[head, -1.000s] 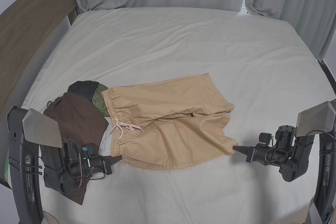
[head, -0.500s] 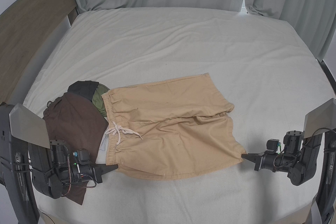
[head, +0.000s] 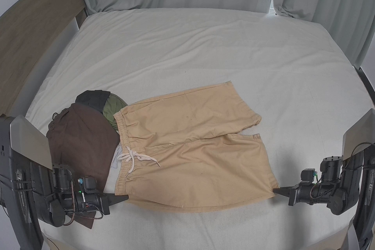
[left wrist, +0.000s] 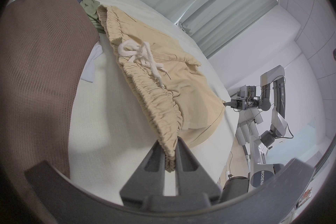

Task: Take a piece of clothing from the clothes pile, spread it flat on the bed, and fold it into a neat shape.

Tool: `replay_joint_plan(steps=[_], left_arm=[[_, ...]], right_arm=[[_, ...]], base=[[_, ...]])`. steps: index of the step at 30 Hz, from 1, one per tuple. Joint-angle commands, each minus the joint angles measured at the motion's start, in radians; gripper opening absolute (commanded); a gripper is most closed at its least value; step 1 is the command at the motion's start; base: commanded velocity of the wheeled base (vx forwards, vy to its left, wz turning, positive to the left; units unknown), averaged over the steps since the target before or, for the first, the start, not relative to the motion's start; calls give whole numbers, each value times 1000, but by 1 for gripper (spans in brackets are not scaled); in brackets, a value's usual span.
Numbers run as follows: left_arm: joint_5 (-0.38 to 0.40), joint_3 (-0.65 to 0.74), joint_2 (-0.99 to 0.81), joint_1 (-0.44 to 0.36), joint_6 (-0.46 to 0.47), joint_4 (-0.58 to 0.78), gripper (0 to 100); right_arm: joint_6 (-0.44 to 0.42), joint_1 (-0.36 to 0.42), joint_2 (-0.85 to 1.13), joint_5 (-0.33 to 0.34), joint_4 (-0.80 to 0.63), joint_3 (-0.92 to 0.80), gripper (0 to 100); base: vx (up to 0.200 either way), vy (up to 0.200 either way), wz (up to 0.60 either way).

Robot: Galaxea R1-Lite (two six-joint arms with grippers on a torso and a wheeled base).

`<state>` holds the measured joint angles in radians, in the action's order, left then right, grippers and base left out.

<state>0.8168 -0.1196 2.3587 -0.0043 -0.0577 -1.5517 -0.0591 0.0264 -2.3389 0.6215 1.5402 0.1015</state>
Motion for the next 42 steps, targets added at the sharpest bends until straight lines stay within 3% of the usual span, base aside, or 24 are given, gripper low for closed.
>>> replay_joint_plan(steps=[1,23,24,25,42], left_arm=[[-1,-2,65,32,64,1,0],[30,-5,93,35,98,-1,0],[30,1,93,33,99,-1,0],[31,1,93,33,99,-1,100],[39,-11,109,41,98,-1,100]], right_arm=[[5,-6,3,-2,0,-42,0],[18,-8,-2,1,-2,-48,0],[13,-5,0,3,-2,-45,100],[13,-3,0,1,0,-43,100],[19,3,-10,4,0,-28,100]], base=[[0,0,0],[0,0,0],[0,0,0],[0,0,0],[0,0,0]])
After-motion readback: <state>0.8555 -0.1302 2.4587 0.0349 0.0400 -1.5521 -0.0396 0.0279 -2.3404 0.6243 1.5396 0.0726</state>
